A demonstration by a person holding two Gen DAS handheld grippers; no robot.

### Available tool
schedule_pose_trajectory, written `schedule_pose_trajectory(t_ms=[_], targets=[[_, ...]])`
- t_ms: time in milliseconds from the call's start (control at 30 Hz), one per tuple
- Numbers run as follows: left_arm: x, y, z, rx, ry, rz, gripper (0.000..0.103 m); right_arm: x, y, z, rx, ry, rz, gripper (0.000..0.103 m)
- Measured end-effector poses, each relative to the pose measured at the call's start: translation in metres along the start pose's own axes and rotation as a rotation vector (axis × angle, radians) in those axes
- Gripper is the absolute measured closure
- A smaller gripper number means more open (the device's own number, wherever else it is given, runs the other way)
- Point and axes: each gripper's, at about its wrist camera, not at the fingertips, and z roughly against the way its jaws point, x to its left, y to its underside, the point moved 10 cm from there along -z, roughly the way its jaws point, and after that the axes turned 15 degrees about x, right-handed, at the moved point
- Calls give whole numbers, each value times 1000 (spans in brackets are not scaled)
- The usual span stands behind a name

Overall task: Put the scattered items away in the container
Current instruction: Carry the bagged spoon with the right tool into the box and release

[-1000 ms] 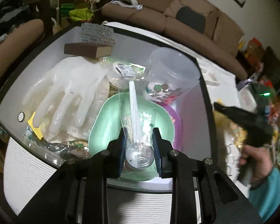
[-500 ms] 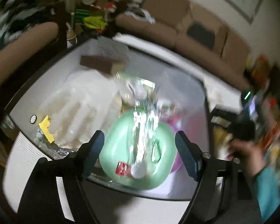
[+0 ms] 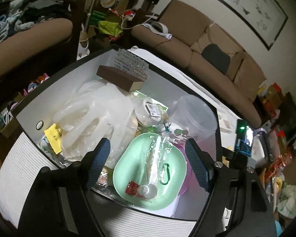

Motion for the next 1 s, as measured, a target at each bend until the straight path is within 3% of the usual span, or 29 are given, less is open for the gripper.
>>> schedule_pose_trajectory(t_ms=[233, 467, 600, 667, 867, 933, 1000], targets=[[-10, 4, -8, 29, 27, -18, 27, -2, 18, 77, -69, -185, 18, 96], [-16, 7, -11, 43, 17, -39, 27, 72, 34, 154, -84, -390, 111, 96], [-10, 4, -5, 23, 15, -18, 27, 128, 51, 149, 19, -575, 105, 96], [-6, 3, -4, 20, 13, -8, 27, 147, 57, 136, 53, -579, 103, 96], [-4, 2, -4, 24, 9, -14, 27, 162, 72, 102, 110, -428, 87, 89], [-5, 3, -4, 29, 9, -21, 27, 158, 77, 103, 99, -393, 91, 63], [-7, 4, -6, 35, 13, -26, 27, 157, 82, 111, 78, -384, 108, 60]])
